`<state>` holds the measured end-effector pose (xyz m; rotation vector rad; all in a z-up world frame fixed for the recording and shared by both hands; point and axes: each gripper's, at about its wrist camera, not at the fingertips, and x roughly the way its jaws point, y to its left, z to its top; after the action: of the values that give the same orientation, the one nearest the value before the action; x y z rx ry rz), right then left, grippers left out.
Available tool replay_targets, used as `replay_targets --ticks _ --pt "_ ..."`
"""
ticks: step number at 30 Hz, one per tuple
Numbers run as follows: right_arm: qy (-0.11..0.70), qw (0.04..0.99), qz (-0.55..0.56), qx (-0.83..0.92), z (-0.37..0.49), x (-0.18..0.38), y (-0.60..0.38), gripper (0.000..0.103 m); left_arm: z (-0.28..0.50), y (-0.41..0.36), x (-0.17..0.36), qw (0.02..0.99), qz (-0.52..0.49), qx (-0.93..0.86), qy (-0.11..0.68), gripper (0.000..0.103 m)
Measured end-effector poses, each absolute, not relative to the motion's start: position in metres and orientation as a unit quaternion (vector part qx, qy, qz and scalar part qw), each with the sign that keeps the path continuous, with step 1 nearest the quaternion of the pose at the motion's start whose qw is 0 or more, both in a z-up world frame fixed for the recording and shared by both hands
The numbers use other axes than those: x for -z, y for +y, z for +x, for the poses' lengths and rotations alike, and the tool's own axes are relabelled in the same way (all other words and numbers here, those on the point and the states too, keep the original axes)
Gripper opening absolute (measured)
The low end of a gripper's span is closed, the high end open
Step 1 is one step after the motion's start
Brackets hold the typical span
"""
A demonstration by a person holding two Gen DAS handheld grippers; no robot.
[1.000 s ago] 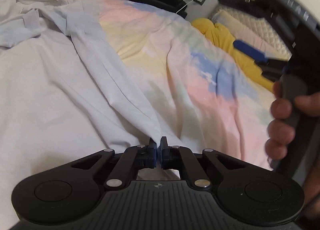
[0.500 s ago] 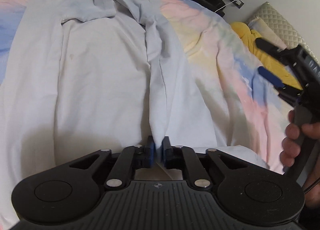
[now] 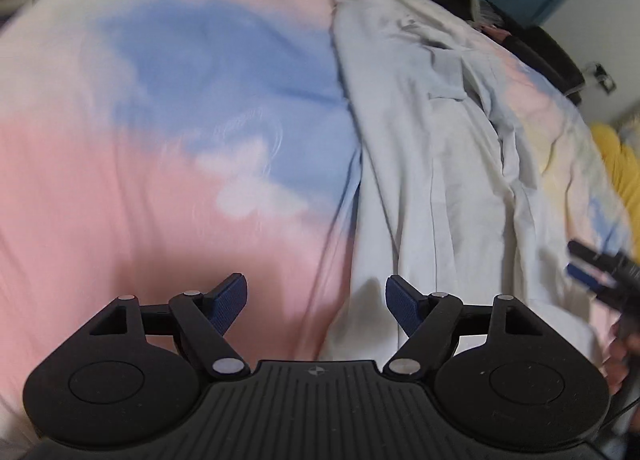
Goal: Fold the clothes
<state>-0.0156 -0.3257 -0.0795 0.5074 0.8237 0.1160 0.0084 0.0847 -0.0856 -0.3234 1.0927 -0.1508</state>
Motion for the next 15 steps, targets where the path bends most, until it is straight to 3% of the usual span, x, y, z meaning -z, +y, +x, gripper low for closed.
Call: replay_targets --ticks 12,15 --pt "0.537 0.818 0.197 -0.055 -0.045 0.096 -0.282 0.076 -0.006 0.048 0.103 0.755 -0.085 0.205 0.617 0.079" --pt "0.543 0.815 0.194 -0.063 -0.052 0.095 -0.271 0.076 -0.007 0.044 0.103 0.748 -0.082 0.216 0.622 0.072"
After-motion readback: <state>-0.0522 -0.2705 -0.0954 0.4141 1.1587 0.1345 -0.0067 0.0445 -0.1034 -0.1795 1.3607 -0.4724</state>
